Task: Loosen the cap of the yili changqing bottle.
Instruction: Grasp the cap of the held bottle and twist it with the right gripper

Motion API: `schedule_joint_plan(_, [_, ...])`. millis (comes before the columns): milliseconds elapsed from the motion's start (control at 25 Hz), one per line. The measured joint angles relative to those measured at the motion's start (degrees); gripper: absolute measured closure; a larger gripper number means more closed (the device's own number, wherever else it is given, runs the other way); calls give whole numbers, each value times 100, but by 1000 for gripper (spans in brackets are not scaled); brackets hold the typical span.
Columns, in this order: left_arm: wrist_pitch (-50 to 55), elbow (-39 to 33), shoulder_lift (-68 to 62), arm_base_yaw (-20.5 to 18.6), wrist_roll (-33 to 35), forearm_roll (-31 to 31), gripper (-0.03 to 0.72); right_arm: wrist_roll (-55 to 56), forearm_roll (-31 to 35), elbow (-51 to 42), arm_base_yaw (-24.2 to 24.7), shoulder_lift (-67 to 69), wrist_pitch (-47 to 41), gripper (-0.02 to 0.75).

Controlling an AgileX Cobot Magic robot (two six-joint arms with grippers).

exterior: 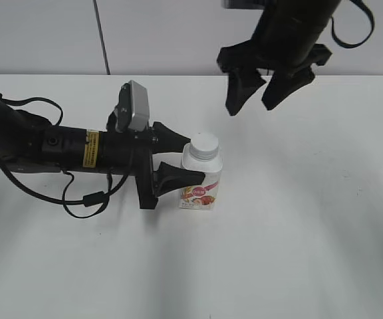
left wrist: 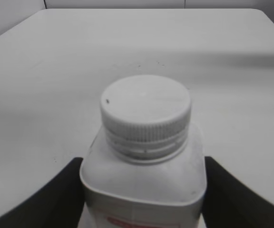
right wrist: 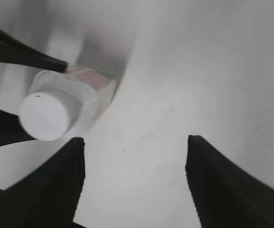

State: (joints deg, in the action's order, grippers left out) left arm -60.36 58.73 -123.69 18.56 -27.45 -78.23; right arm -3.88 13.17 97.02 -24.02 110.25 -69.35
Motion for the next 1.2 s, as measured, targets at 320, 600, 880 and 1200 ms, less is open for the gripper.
schedule_joint_plan(320, [4,0,0,0,0,0,249,104,134,38,-727,234,-28,214])
schedule_joint_plan(600, [4,0,0,0,0,0,249,109,201,89,-861,408,28,214])
schedule_joint_plan(880, [4,0,0,0,0,0,249,109,212,118,-893,555,191,216])
schedule_joint_plan(1200, [4,0,0,0,0,0,249,102,212,388,-893,919,205,216])
